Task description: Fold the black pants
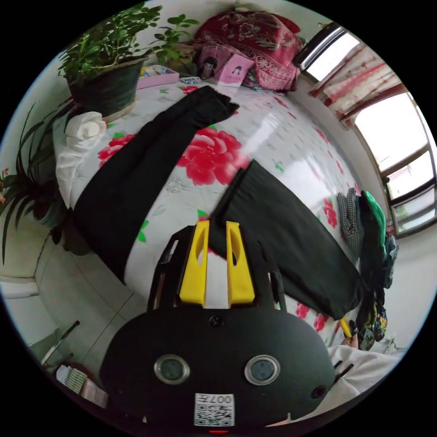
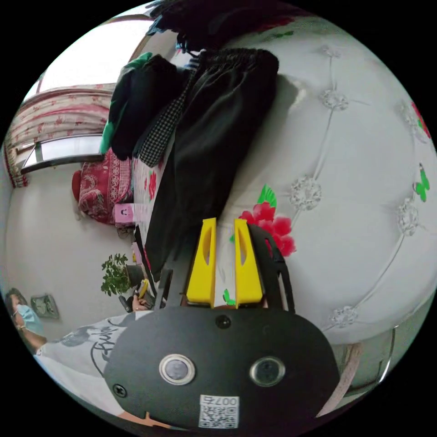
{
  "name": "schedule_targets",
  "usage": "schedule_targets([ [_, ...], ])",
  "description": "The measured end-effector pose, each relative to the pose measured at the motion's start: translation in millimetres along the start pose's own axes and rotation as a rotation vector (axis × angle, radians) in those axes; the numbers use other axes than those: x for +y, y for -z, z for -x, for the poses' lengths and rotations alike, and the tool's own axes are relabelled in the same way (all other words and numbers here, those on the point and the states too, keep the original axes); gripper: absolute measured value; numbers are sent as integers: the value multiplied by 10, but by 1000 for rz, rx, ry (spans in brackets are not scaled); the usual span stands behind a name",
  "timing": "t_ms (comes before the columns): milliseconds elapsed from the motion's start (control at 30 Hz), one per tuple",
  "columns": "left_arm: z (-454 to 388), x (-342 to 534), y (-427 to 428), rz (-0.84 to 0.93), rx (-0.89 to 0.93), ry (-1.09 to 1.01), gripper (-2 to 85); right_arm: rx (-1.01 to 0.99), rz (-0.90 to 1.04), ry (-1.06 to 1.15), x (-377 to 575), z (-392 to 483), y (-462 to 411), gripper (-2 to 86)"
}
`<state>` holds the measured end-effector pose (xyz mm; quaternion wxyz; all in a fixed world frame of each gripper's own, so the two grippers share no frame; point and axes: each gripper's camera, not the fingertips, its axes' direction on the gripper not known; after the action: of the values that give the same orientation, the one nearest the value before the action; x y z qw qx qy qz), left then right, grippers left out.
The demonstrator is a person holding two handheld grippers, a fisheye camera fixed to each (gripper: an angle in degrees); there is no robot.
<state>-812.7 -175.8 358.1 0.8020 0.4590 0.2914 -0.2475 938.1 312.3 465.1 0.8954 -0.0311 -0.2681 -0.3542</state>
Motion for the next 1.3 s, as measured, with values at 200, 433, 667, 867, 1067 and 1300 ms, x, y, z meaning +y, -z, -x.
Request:
schedule_targets([
  [200, -416, 10, -365, 82, 71, -38, 74, -32, -113, -57, -323, -210, 221, 69],
  [433, -329, -137, -426, 147, 0, -17, -8, -17, -126, -94, -552, -376, 142, 66],
  [667, 108, 127, 377, -36, 70, 39, -2, -94, -200, -119, -605, -547, 159, 66],
  [867, 139, -77, 81, 28, 170, 83, 103, -111, -261, -163, -647, -749, 224, 78],
  [1067, -89, -440, -226, 115, -68, 63, 9, -77, -243, -136, -799, -682, 163, 91],
  [1300, 1, -440, 262, 29, 71, -13, -8, -81, -262, -168, -933, -710, 8, 93],
])
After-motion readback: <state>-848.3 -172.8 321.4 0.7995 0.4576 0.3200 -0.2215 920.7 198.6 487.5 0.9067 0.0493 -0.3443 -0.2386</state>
